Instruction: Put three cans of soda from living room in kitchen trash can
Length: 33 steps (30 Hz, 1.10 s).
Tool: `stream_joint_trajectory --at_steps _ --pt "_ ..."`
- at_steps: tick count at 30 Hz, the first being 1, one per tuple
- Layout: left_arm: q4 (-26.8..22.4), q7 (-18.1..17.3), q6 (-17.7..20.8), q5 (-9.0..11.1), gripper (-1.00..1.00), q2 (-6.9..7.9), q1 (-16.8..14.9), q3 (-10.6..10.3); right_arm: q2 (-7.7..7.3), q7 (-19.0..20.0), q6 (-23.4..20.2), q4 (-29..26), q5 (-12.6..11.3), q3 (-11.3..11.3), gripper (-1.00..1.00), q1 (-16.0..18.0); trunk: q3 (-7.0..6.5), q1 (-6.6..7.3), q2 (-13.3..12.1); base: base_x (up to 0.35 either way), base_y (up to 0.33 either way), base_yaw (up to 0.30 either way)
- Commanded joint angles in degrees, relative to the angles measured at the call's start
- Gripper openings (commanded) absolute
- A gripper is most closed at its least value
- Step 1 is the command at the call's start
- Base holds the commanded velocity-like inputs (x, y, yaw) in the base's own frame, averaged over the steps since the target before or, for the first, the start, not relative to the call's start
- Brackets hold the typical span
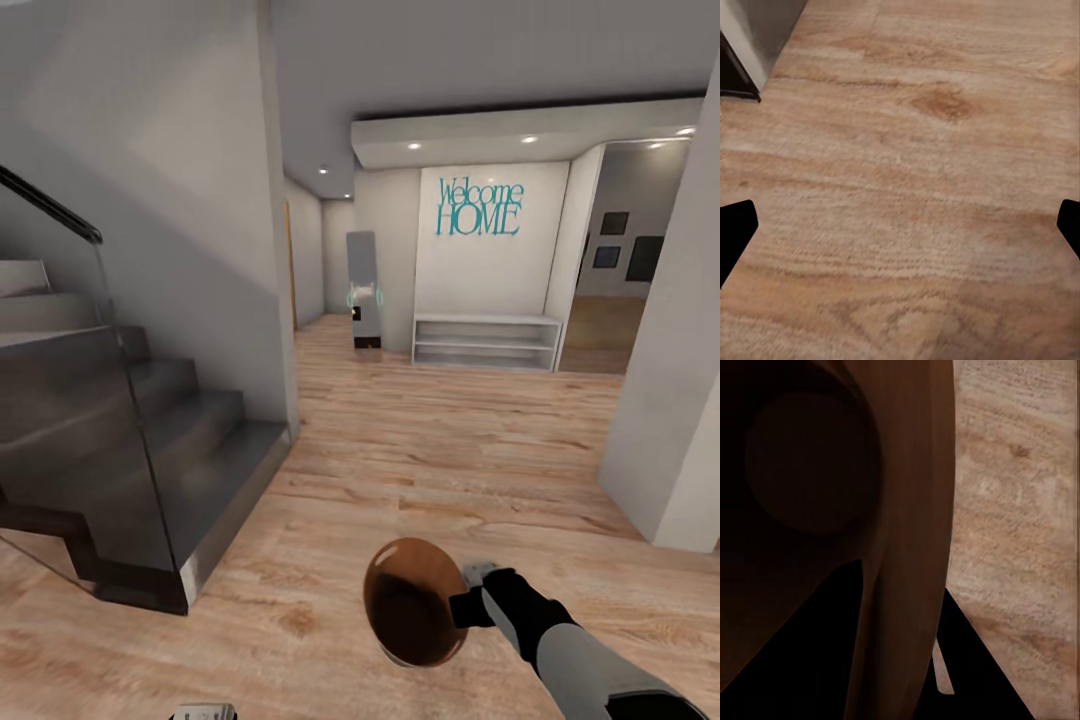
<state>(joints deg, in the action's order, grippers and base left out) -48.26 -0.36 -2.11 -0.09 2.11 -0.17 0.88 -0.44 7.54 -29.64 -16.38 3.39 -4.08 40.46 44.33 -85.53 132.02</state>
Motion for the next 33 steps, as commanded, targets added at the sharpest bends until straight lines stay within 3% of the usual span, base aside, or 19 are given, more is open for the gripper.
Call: stream_joint_trajectory --at_steps 1,11,23,29,30,33 --pt "0.01 0.0 0.0 0.0 1.0 0.0 0.0 -0.01 -0.13 0.44 -0.02 -0.12 -0.93 0.41 -1.0 -0.14 -0.2 0.23 -0.41 0.0 0.0 0.0" --pt "0.04 0.0 0.0 0.0 1.0 0.0 0.0 -0.01 -1.51 0.73 4.2 0.07 -0.85 0.37 -1.0 -3.05 -1.99 2.43 -4.42 0.0 0.0 0.0" --pt "0.09 -0.03 -0.05 0.0 1.0 0.0 0.0 -0.03 -5.19 1.44 15.0 -0.03 -0.84 0.27 -1.0 -8.84 -4.14 5.06 -9.23 0.0 0.0 0.0" --pt "0.65 -0.04 -0.06 -0.01 1.0 0.0 -0.02 -0.08 -7.43 5.76 21.75 -0.16 -0.13 -0.07 -1.0 -11.83 -5.22 6.38 -11.64 0.0 0.0 0.0" --pt "1.76 -0.01 -0.11 -0.02 1.0 0.0 -0.16 -0.07 -8.54 7.44 23.78 0.02 0.49 -0.21 -1.0 -12.55 -5.4 6.6 -12.04 0.0 0.0 0.0" --pt "2.36 0.0 -0.15 -0.01 1.0 0.0 -0.23 -0.08 -9.61 8.29 25.12 -0.1 0.75 -0.28 -1.0 -13.82 -5.94 7.26 -13.24 0.0 0.0 0.0"
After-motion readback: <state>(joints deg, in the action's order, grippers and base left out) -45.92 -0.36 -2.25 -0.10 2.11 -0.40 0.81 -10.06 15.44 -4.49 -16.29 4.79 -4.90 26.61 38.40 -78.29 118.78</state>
